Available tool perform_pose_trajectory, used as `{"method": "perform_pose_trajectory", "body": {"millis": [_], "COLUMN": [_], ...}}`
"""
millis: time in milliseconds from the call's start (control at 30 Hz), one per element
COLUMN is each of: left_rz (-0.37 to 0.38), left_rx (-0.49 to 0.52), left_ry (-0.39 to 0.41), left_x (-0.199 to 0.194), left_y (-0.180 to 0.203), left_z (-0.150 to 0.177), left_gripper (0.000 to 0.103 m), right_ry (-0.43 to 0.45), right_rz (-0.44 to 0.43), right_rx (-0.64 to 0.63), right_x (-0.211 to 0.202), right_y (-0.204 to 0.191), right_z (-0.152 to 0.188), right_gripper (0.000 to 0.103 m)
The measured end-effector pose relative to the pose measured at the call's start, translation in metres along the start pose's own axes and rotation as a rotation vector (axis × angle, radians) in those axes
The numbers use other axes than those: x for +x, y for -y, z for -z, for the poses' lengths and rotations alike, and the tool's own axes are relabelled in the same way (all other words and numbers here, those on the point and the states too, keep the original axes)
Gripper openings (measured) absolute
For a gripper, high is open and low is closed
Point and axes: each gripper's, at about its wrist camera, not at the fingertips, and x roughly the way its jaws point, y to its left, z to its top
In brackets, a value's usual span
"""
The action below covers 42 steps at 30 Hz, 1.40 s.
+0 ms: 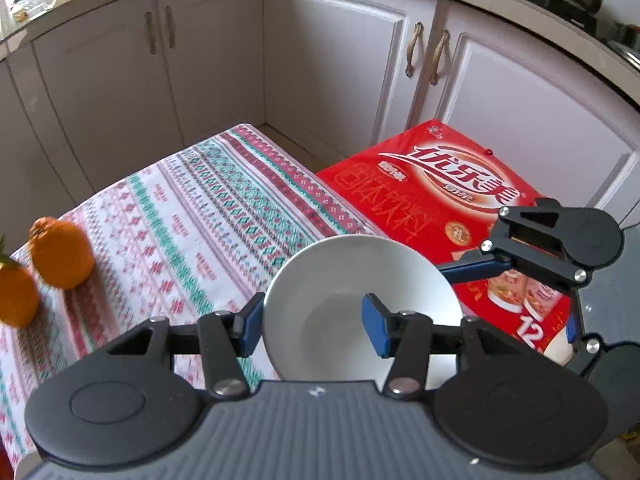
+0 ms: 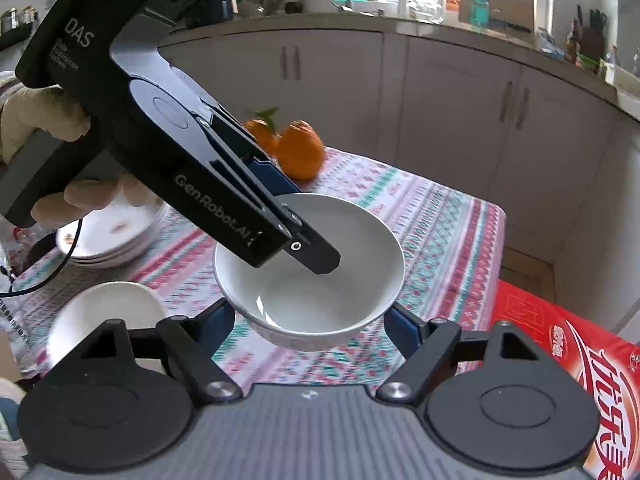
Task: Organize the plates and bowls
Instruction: 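Lift the white bowl with the left tool and move it over the nested bowls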
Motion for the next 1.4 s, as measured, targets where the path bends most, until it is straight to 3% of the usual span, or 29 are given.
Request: {"method": "perform_pose_trajectory", "body": {"millis": [300, 733, 1167, 1400], "left_rz": [-0.016, -0.04, -0.033, -0.044], "left_rx": [-0.028, -0.067, -0.103, -0.069], "left_ry": [0.047, 0.072, 0.051, 0.03], "left_x": [-0.048, -0.087, -0.081, -0.071], "left_y": [0.001, -0.01, -0.009, -0.004], "left_z": [0.037, 0.087, 0.118, 0.128], "left_gripper": [0.051, 0.051, 0.051, 0.051], "right_ry": [0.009, 0.003, -0.055, -0.088], "right_rz": [-0.015, -0.076, -0.106, -0.108], "right_rx": [-0.055, -0.091, -0.088, -0.085], "right_x": [-0.023, -0.027, -0.015, -0.008], "right_y": [-0.048, -0.099, -0.117, -0.118], "right_z": [-0.009, -0.009, 0.007, 0.016], "right_gripper": [0.085, 0.085, 0.085, 0.085]}}
